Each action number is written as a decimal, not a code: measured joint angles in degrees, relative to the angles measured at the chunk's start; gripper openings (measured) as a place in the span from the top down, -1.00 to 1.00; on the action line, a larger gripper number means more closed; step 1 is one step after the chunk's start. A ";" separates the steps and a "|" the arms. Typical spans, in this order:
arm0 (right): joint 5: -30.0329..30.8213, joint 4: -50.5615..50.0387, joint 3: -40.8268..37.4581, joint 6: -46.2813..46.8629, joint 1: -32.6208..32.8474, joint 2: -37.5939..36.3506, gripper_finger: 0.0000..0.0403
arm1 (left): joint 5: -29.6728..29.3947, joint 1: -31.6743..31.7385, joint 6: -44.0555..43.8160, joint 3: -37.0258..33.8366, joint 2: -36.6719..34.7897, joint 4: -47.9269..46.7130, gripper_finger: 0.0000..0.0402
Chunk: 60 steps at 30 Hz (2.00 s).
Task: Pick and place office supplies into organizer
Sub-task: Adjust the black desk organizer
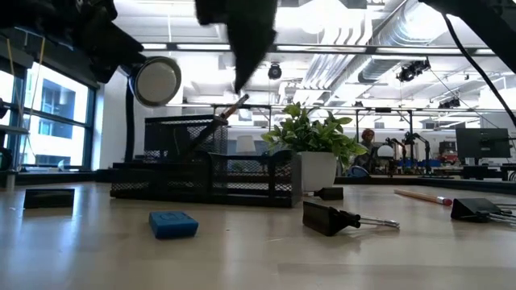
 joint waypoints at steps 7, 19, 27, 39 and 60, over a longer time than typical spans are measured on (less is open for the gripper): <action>-3.45 7.68 0.10 -3.48 0.39 -1.22 0.92 | 0.22 0.00 -0.48 0.00 0.00 0.26 0.47; 0.79 -3.97 0.08 5.11 4.25 -1.48 0.92 | 0.74 0.00 -0.48 0.00 0.00 -0.72 0.47; 3.76 -5.45 0.08 7.77 6.43 -2.93 0.92 | 3.62 0.00 -0.68 0.00 0.00 -0.79 0.47; 2.53 -0.41 -6.72 7.79 6.65 -6.32 0.92 | 4.25 0.00 -0.68 0.00 -0.02 -0.93 0.47; -5.15 66.90 -81.38 15.52 0.05 -46.61 0.80 | 4.01 0.02 1.37 0.02 0.07 0.43 0.47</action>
